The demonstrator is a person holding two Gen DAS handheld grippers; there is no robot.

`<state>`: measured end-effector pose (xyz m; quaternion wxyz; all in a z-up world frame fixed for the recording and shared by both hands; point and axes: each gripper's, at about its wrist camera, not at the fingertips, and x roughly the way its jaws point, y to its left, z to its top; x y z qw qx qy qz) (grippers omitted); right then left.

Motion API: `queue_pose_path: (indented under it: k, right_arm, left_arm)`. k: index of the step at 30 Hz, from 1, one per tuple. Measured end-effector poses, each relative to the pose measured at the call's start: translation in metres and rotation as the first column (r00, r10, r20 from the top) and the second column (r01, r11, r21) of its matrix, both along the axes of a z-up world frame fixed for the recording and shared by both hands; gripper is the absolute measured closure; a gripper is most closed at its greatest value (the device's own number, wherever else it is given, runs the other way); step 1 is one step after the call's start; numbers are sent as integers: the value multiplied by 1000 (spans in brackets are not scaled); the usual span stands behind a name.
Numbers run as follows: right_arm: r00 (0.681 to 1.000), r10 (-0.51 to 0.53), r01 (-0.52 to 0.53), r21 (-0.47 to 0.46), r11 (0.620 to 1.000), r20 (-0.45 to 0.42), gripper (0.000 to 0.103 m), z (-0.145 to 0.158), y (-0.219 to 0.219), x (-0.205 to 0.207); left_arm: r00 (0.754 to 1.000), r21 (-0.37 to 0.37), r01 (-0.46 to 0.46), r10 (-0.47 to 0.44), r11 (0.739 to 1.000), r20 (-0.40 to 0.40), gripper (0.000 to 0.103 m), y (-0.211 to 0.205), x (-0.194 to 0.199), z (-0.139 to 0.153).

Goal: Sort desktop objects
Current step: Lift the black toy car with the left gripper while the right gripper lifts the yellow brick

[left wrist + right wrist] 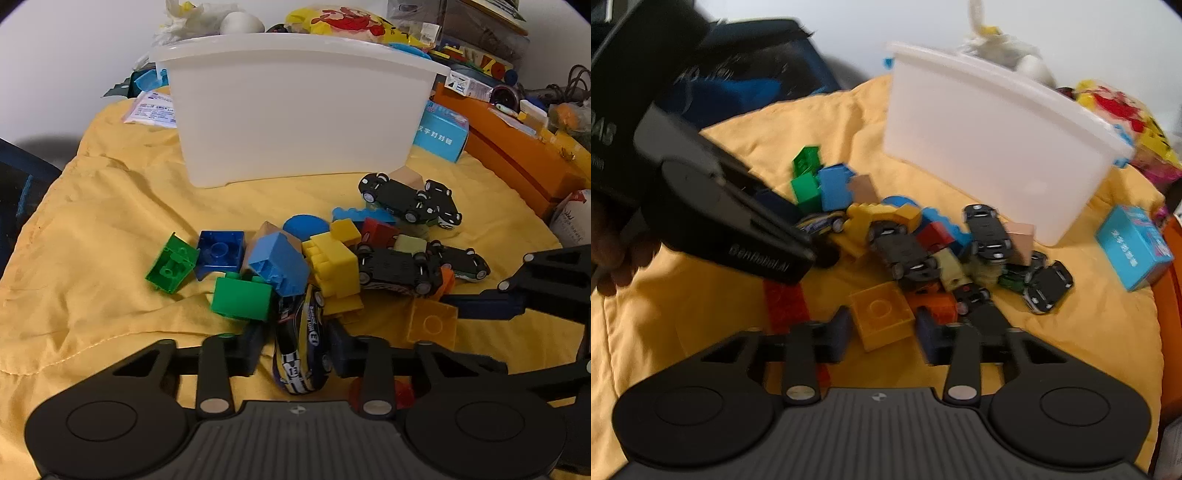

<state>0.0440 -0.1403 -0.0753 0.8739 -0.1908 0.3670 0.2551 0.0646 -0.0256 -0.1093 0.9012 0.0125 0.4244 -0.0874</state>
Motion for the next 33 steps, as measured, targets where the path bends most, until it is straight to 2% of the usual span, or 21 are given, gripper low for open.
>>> queue_pose_path:
  k: [1, 6, 10, 12, 13, 15, 18, 20, 25, 33]
  right_arm:
    - [1000, -13, 13, 11, 1000, -3, 64, 0, -1, -1]
    - [996, -88, 89, 83, 993, -12, 64, 9, -17, -10]
    - [990, -138, 140, 100, 985, -30, 64, 11, -31, -19]
    - [985, -165, 169, 95, 981, -55, 64, 6, -38, -24]
    - [983, -172, 177, 86, 980, -67, 64, 3, -40, -25]
    - [980, -177, 184, 78, 980, -88, 64, -3, -41, -25]
    - [978, -192, 198, 72, 978, -84, 59, -6, -40, -23]
    - [978, -189, 196, 77, 978, -82, 61, -6, -38, -22]
    - [979, -188, 195, 93, 976, -79, 64, -4, -39, -25]
    - [971, -236, 240, 172, 956, -39, 64, 26, -55, -26]
  left_arm:
    - [1000, 7, 1, -1, 1000, 1, 73, 0, -1, 1]
    - [999, 3, 34, -34, 999, 15, 77, 2, -10, 7]
    - [998, 9, 58, -58, 998, 22, 77, 6, -28, 12]
    - [998, 28, 61, -62, 998, 26, 76, 7, -38, 12]
    - [998, 37, 56, -57, 998, 26, 72, 8, -41, 10]
    - [999, 43, 34, -34, 998, -8, 67, 10, -40, 3]
    - [1000, 15, 10, -10, 1000, -3, 67, 14, -37, 0]
    - [1000, 8, 8, -8, 1000, -1, 67, 13, -34, -1]
    - [999, 10, 33, -33, 999, 11, 81, 12, -33, 1]
    - [998, -26, 14, -12, 1000, 56, 84, 23, -39, 26]
